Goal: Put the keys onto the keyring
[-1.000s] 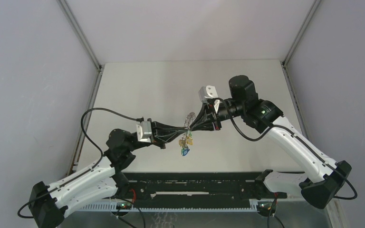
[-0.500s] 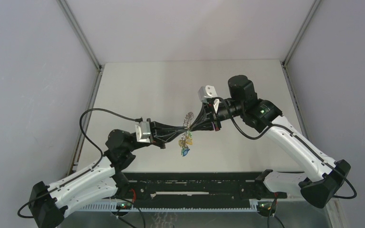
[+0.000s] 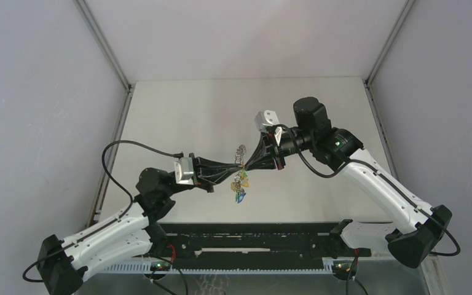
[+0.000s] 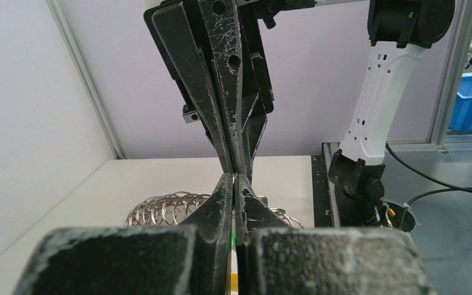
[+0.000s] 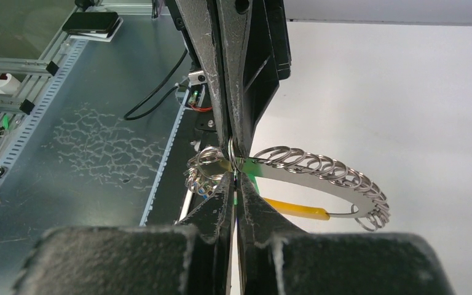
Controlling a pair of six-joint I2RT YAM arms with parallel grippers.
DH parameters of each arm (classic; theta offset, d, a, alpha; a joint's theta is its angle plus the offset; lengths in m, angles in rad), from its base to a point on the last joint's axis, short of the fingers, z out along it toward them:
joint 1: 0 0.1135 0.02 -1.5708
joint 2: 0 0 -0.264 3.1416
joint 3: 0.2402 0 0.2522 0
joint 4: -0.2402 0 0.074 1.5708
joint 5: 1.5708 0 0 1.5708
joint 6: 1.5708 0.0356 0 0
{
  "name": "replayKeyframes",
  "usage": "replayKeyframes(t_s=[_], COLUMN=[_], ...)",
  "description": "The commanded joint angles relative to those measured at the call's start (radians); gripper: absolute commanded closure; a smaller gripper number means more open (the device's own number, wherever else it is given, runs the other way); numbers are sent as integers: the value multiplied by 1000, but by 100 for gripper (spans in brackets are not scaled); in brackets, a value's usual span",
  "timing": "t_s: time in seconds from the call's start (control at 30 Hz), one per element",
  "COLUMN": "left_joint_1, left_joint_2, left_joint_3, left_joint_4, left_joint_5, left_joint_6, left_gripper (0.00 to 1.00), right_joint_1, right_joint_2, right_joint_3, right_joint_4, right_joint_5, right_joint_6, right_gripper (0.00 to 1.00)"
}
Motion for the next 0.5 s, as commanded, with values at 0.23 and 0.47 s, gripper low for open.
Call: replayKeyframes(t_s=[0.23, 0.47], left_joint_1=[2, 3], left_joint_2=[-51, -52], left_joint_3=[42, 39], left_joint_4=[141, 143], left_joint_5=[-53, -56], left_joint_6=[-6, -9], left_gripper=[100, 100], right_joint_1=[-8, -5], right_joint_2=[-3, -24], right_joint_3=[9, 9], right_joint_4=[-54, -35], right_joint_5=[28, 23], right_joint_6=[10, -6], right_gripper=[100, 94])
